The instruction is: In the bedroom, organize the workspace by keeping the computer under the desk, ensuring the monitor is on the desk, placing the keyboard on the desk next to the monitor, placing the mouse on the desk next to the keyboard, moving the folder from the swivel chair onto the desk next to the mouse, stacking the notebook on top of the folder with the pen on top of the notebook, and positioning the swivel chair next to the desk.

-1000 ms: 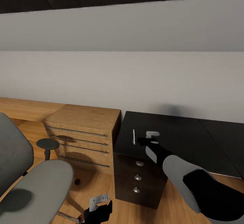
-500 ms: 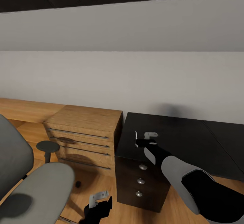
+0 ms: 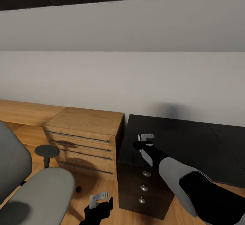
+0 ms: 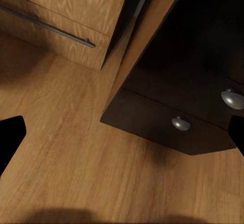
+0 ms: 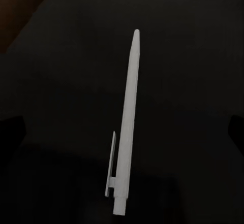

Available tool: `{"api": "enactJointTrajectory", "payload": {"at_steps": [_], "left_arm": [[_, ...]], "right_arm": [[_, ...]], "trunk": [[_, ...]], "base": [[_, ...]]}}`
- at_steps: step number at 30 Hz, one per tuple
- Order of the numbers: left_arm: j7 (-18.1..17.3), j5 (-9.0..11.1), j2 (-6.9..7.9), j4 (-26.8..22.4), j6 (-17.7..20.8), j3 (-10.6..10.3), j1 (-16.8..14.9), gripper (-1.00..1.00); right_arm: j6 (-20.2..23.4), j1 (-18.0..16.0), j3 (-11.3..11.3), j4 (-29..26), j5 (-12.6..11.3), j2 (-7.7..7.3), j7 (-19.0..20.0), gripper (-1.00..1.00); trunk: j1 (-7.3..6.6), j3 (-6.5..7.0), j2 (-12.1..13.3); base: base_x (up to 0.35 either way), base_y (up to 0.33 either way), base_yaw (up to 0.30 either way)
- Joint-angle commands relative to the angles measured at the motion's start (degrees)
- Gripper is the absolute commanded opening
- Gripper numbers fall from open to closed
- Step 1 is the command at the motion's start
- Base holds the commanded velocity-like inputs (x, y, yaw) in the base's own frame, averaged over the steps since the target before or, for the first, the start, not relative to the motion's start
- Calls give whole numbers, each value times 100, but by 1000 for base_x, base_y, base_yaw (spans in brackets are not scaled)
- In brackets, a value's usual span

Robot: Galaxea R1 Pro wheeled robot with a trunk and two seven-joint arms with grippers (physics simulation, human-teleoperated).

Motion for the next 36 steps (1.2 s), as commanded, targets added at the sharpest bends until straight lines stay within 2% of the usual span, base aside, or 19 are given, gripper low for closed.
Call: {"api": "enactJointTrajectory", "payload": {"at_steps": [1, 11, 17, 20, 29, 36], "left_arm": [[40, 38, 1, -9, 16, -8, -3, 100], [18, 42, 6, -36, -108, -8, -3, 100], [5, 69, 13, -315, -155, 2, -3, 100], [7, 78, 17, -372, -158, 12, -3, 100], [12, 87, 19, -401, -160, 18, -3, 100], [12, 91, 19, -405, -160, 19, -3, 100]], "right_arm": [[53, -2, 51, -12, -39, -1, -34, 100], [468, -2, 55, -26, -27, -13, -82, 100], [889, -2, 32, -36, -37, -30, -63, 100], [1061, -2, 26, -39, -49, -33, -52, 100], [1146, -2, 23, -45, -55, -34, -40, 100], [1156, -2, 22, -49, -55, -34, -44, 100]], "trunk": [[0, -6, -3], [0, -6, -3], [0, -6, -3], [66, -59, -123], [264, -221, -484], [264, -221, -484]], "base": [[65, 8, 0], [156, 2, 0], [21, 0, 0], [4, 0, 0], [1, 0, 0], [0, 0, 0]]}}
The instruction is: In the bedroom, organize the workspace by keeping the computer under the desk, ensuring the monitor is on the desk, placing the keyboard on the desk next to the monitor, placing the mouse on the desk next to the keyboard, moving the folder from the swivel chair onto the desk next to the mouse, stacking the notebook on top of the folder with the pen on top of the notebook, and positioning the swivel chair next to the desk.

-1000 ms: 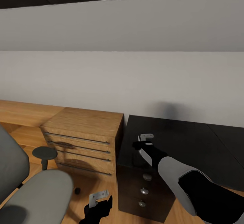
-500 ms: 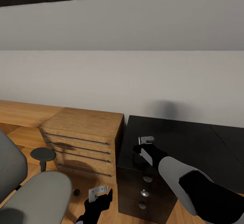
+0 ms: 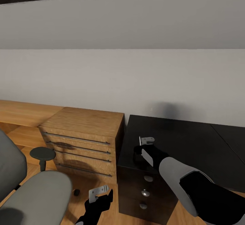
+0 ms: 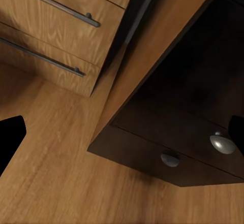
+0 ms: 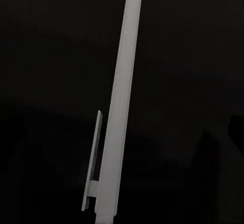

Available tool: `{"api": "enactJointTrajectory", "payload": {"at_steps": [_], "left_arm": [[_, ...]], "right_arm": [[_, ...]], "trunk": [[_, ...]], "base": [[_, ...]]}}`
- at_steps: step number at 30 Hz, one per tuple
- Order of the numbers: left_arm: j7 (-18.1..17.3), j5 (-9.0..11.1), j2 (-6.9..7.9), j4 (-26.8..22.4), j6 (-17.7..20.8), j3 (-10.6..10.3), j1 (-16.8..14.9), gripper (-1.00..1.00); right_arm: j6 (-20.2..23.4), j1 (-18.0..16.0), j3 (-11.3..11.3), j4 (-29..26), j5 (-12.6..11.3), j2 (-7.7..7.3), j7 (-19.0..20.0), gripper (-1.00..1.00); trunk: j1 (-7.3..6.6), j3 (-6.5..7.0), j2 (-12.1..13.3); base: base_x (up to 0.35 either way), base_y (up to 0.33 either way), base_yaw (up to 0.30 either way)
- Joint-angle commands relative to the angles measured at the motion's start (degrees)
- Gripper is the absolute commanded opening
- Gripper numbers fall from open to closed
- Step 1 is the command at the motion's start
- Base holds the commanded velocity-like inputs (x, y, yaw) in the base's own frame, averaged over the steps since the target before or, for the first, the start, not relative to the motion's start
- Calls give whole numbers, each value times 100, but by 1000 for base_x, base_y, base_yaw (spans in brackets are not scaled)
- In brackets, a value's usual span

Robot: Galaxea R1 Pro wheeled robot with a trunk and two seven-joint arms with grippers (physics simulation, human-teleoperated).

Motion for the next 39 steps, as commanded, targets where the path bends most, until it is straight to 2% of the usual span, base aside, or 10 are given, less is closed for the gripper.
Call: {"api": "enactJointTrajectory", "payload": {"at_steps": [1, 8, 14, 31, 32, 39], "left_arm": [[39, 36, 1, -10, 17, -7, -3, 100], [39, 36, 1, -10, 17, -7, -3, 100], [39, 37, 1, -10, 17, -7, -3, 100], [39, 37, 1, -10, 17, -7, -3, 100], [39, 37, 1, -10, 17, -7, -3, 100], [39, 37, 1, -10, 17, -7, -3, 100]], "right_arm": [[37, -2, 49, -11, -57, -1, -55, 100], [130, -2, 44, -11, -69, -1, -68, 100], [158, -2, 46, -11, -71, -1, -70, 100], [165, -2, 49, -11, -69, -1, -68, 100], [165, -2, 49, -11, -69, -1, -69, -100], [165, -2, 49, -22, -63, -1, -66, -100]], "trunk": [[0, -6, -3], [0, -6, -3], [132, -113, -244], [132, -113, -244], [132, -113, -244], [132, -113, -244]], "base": [[0, 0, 0], [0, 0, 0], [0, 0, 0], [0, 0, 0], [0, 0, 0], [0, 0, 0]]}}
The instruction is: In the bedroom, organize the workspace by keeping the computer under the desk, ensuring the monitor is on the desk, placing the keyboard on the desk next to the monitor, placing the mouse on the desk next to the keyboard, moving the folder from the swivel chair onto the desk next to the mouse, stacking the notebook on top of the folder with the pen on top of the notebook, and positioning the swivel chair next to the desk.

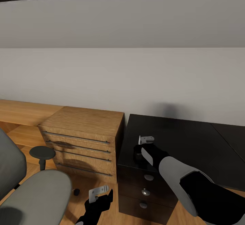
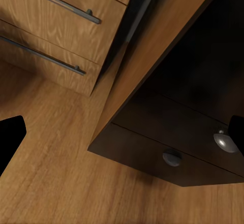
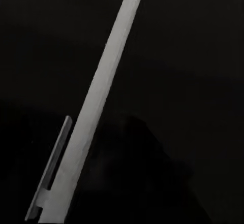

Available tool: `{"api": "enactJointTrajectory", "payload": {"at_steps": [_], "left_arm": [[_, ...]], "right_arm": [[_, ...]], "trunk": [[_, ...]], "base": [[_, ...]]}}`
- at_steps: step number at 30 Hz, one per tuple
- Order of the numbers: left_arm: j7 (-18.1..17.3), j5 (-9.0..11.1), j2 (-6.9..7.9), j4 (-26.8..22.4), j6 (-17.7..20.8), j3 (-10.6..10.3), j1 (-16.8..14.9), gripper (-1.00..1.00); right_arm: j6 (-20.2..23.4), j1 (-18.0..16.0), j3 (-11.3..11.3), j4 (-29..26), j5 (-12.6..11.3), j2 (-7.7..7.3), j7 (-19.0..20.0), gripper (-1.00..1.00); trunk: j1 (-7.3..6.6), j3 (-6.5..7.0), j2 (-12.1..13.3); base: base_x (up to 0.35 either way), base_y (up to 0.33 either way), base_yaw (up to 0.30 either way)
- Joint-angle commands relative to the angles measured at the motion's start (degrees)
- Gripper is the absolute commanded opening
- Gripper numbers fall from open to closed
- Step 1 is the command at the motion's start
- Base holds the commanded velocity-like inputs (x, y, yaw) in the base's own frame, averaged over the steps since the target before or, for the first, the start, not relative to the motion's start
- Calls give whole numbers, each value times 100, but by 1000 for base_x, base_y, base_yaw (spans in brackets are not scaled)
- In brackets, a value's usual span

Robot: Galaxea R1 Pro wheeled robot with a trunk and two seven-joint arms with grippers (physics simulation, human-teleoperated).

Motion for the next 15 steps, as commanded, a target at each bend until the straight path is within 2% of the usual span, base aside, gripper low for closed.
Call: {"api": "enactJointTrajectory", "payload": {"at_steps": [1, 15], "left_arm": [[39, 36, 1, -8, 17, -6, -3, 100], [39, 36, 1, -1, 17, -6, -3, 100]], "right_arm": [[56, 1, 64, 103, -36, -3, -38, -100], [210, 1, 33, 91, -61, -3, -30, -100]], "trunk": [[0, -7, -2], [0, -7, -2]], "base": [[0, 0, 0], [0, 0, 0]]}}
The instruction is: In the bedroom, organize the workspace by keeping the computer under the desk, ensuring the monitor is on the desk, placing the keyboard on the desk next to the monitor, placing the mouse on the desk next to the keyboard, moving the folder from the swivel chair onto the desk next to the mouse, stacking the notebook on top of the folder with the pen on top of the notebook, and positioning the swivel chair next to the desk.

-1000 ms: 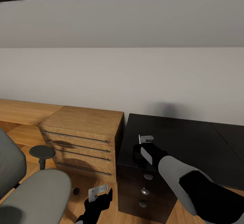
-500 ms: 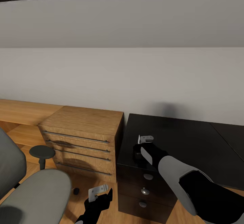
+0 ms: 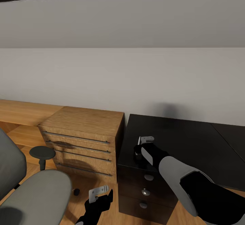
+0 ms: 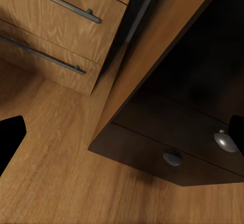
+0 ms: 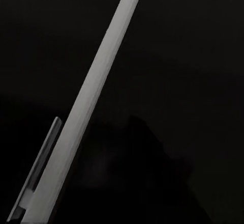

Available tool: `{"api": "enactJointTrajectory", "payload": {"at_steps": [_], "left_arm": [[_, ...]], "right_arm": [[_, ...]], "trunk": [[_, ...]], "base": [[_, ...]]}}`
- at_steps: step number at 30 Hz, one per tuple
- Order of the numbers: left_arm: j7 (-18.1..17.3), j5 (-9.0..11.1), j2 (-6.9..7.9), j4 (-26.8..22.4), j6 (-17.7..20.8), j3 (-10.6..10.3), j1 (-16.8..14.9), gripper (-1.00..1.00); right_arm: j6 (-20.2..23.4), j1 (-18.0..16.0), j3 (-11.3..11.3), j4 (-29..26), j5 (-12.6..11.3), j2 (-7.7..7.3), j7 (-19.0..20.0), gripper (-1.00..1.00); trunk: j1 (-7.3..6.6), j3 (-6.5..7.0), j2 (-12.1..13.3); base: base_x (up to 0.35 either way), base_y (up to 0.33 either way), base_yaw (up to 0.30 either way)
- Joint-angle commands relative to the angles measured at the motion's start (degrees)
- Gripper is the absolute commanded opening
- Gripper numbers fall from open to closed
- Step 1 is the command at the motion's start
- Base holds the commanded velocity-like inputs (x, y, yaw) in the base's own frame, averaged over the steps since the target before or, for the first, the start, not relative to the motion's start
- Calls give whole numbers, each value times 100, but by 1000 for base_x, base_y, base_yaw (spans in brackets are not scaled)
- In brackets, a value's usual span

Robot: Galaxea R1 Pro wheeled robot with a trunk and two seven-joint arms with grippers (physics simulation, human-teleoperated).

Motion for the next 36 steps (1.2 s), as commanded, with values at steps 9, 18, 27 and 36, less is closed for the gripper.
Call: {"api": "enactJointTrajectory", "payload": {"at_steps": [9, 18, 27, 36], "left_arm": [[39, 36, 1, -10, 17, -6, -3, 100], [39, 36, 1, -10, 17, -6, -3, 100], [39, 38, 1, -10, 17, -6, -3, 100], [39, 38, 1, -10, 17, -6, -3, 100]], "right_arm": [[344, 1, 48, 143, -74, -3, -32, -100], [371, 1, 43, 143, -161, -3, -33, -100], [600, 1, 25, 135, -386, -11, -33, -100], [815, 1, 17, -22, -444, -12, -33, -100]], "trunk": [[0, -7, -2], [0, -7, -2], [0, -7, -2], [0, -7, -2]], "base": [[0, 0, 0], [0, 0, 0], [0, 0, 0], [0, 0, 0]]}}
